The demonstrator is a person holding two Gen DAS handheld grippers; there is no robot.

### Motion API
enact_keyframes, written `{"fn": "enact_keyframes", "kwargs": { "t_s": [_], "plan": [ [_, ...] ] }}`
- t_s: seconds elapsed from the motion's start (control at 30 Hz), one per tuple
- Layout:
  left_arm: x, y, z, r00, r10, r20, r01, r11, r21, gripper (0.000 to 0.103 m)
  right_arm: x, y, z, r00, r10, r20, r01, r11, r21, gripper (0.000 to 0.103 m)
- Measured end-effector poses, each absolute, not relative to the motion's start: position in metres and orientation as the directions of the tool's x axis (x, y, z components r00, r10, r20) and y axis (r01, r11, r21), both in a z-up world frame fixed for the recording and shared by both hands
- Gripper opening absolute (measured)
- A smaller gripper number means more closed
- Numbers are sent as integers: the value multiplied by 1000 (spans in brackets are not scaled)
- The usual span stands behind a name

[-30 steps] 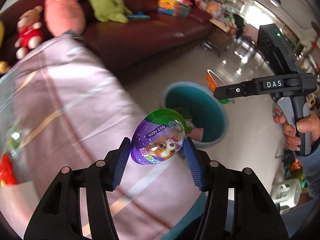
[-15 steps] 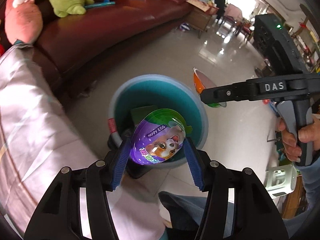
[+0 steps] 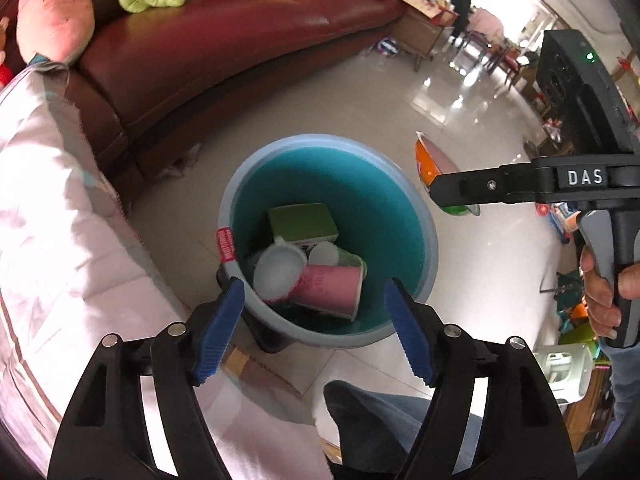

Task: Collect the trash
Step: 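Return to the table and grasp the white paper towel with the left tool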

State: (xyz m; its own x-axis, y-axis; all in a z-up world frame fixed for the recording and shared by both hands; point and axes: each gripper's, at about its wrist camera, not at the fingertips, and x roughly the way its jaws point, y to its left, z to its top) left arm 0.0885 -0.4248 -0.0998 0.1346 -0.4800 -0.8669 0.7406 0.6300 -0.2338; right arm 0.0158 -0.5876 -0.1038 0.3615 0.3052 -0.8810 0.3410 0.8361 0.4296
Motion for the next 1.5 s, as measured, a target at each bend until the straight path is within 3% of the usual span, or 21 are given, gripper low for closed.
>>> {"fn": "enact_keyframes", "kwargs": {
  "t_s": [0.27,0.4,0.53,0.7,0.8,1.13,1.5],
  "plan": [
    [90,-403,-94,153,-488,-859,705,664,-251,76,30,-575,-112,331,317,-889,326,846,423,59],
    [89,-392,-90,163,-496,-853,695,671,-257,76,35,-566,-111,325,320,-890,314,851,421,72],
    [87,-385,-85,175,-502,-847,692,675,-257,76,39,-558,-107,320,325,-890,311,851,423,75],
    [85,-364,-79,197,-507,-839,672,693,-260,77,38,-545,-102,308,324,-894,303,858,415,78],
    [84,-348,-74,221,-516,-828,653,708,-267,86,36,-537,-95,307,315,-898,300,863,405,78],
    [73,-295,-54,290,-537,-792,614,739,-276,88,37,-503,-66,317,281,-906,268,890,369,83],
    [67,-172,-40,416,-494,-764,489,829,-271,93,62,-409,-37,283,276,-918,140,935,325,83]
  ]
}}
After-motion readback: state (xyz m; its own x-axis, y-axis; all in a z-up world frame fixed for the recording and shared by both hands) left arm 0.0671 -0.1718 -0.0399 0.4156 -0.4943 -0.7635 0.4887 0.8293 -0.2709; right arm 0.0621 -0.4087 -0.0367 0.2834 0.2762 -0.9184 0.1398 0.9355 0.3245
